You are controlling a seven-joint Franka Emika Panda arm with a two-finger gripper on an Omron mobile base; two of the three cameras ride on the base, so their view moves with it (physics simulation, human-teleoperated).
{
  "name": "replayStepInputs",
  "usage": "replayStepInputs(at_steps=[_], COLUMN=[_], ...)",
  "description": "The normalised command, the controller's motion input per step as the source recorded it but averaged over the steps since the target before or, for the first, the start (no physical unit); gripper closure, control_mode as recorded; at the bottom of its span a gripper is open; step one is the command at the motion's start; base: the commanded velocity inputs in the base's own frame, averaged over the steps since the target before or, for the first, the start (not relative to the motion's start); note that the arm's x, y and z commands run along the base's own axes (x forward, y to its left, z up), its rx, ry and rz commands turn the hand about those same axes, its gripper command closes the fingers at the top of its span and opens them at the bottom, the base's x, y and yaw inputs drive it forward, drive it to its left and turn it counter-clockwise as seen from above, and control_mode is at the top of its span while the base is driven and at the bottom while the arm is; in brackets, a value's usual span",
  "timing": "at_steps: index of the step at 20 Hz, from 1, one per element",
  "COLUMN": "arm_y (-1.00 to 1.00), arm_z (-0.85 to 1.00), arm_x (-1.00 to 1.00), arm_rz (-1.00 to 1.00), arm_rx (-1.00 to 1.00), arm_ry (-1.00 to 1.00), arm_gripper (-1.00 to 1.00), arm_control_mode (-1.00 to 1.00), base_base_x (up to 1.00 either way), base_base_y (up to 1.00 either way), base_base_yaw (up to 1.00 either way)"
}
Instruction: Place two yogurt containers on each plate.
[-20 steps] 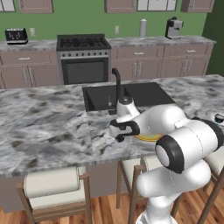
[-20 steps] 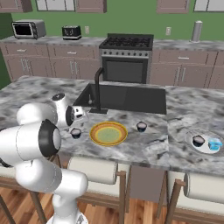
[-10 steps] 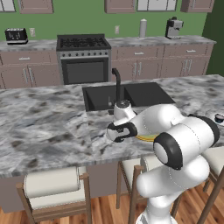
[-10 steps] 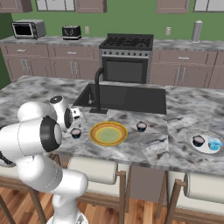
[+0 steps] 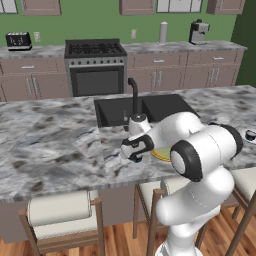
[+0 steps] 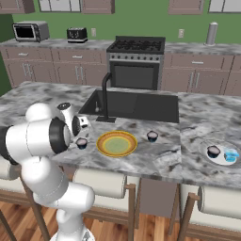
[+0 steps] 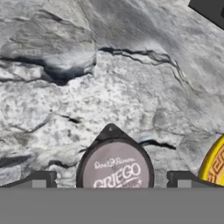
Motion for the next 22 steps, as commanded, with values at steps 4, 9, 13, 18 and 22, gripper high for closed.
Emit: replayStepInputs(at_steps=[4, 9, 13, 18, 22], arm_y=[0.0, -0.03, -0.01, -0.01, 0.0], arm_z=[-0.13, -0.15, -0.14, -0.16, -0.22], arm_x=[0.13, 0.17, 0.15, 0.04, 0.0], arm_rz=[0.0, 0.0, 0.0, 0.0, 0.0], arm_rx=[0.0, 0.0, 0.0, 0.0, 0.0], arm_ry=[0.07, 0.05, 0.02, 0.0, 0.0], arm_gripper=[-1.0, -1.0, -1.0, -1.0, -1.0], arm_control_mode=[-1.0, -1.0, -1.0, -1.0, -1.0], base_base_x=[0.0, 0.0, 0.0, 0.0, 0.0], base_base_y=[0.0, 0.0, 0.0, 0.0, 0.0], base_base_yaw=[0.0, 0.0, 0.0, 0.0, 0.0])
